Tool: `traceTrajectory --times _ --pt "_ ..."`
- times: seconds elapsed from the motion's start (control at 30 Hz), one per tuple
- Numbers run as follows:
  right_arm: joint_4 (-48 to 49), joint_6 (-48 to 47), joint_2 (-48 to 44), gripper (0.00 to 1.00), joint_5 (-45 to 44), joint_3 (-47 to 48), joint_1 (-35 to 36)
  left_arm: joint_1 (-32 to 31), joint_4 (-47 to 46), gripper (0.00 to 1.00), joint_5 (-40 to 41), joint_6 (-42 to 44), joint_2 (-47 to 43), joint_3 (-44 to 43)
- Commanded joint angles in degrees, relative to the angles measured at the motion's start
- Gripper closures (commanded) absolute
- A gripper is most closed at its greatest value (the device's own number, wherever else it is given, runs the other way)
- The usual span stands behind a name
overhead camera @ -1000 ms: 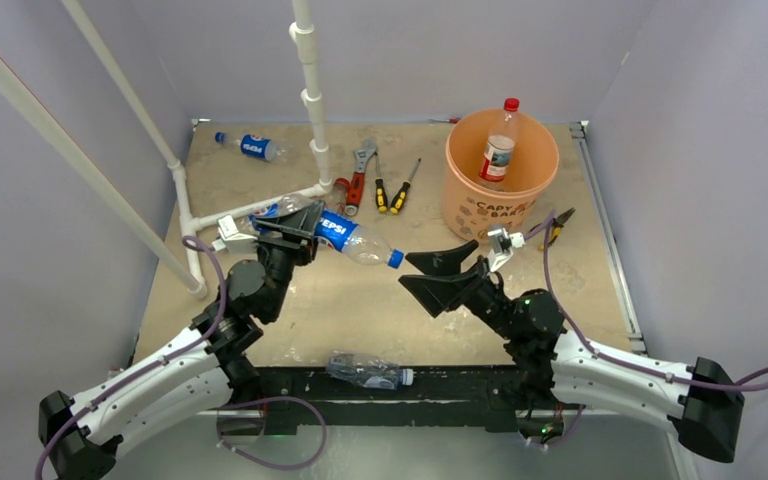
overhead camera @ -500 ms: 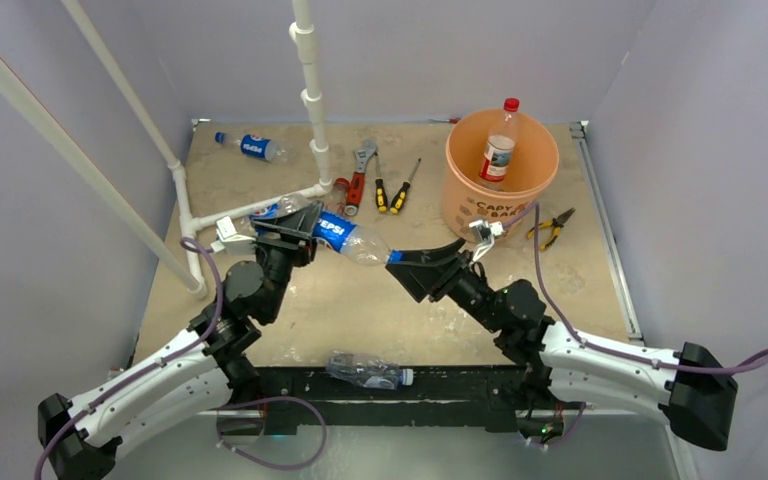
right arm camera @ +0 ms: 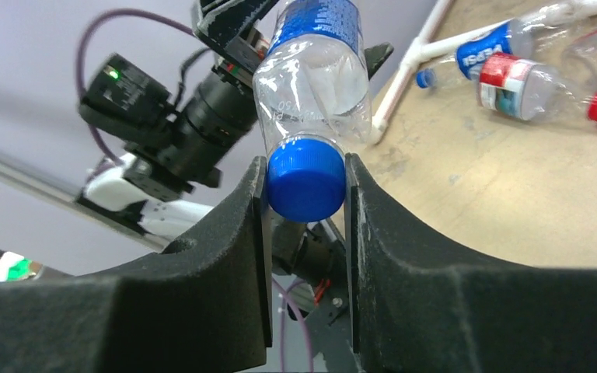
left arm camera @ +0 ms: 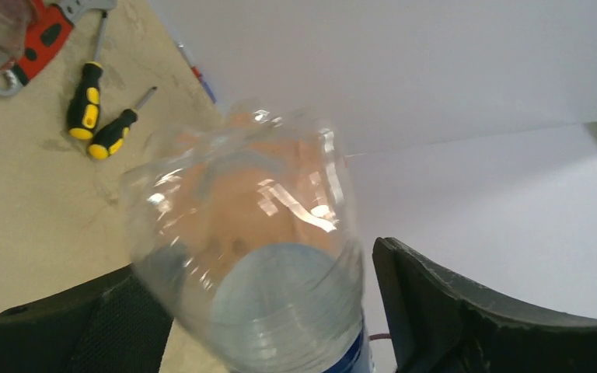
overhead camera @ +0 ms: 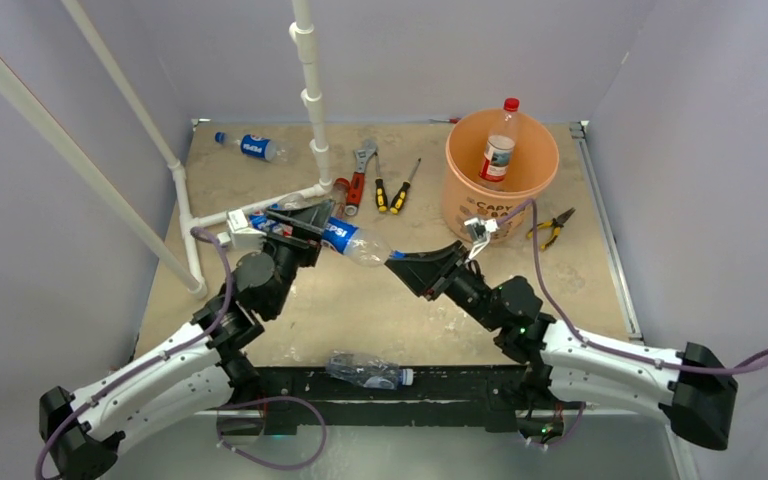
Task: Put the plastic bottles in the bin
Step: Place the plastic bottle in the trash bin.
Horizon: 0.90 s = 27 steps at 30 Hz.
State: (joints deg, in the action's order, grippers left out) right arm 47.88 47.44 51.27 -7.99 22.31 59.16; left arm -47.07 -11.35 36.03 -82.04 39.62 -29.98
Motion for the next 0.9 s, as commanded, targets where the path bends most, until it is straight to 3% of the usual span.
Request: traceTrajectory --times 0.0,0.1,0.2,0.33,0.43,0.5,0.7,0.87 --pt "-14.59 -5.87 -7.94 1.0 -3.02 5.65 0.26 -0.39 17.55 0.05 -1.81 12.76 2.65 -10.8" --pt "-36.54 -10.68 -13.71 1.0 -5.74 12.31 0.26 -0.39 32.15 0.01 3.51 20.91 2.96 -19.28" --pt "-56.09 -15.62 -16.44 1.0 -8.21 20.46 0.2 -0.39 32.66 0.01 6.83 38.28 2.19 -23.42" --pt "-72.64 -18.81 -15.57 1.0 -10.15 30.15 0.22 -0.39 35.72 0.01 5.96 57.63 4.57 -32.86" --pt "-81.12 -20.77 -10.98 1.0 -9.85 37.97 0.25 -0.39 33.6 0.07 -5.64 78.55 6.72 -36.26" --pt "-85.09 -21.78 -6.76 1.0 -9.79 42.76 0.18 -0.44 34.12 0.07 -11.64 87.34 9.16 -37.88" --pt "-89.99 -27.3 0.12 1.0 -6.29 52.56 0.22 -0.48 35.41 0.01 -47.46 110.44 10.16 -31.59" --pt "-90.45 -30.86 -0.48 1.0 -2.7 55.5 0.23 -0.53 35.67 0.01 -51.79 114.41 8.64 -31.0"
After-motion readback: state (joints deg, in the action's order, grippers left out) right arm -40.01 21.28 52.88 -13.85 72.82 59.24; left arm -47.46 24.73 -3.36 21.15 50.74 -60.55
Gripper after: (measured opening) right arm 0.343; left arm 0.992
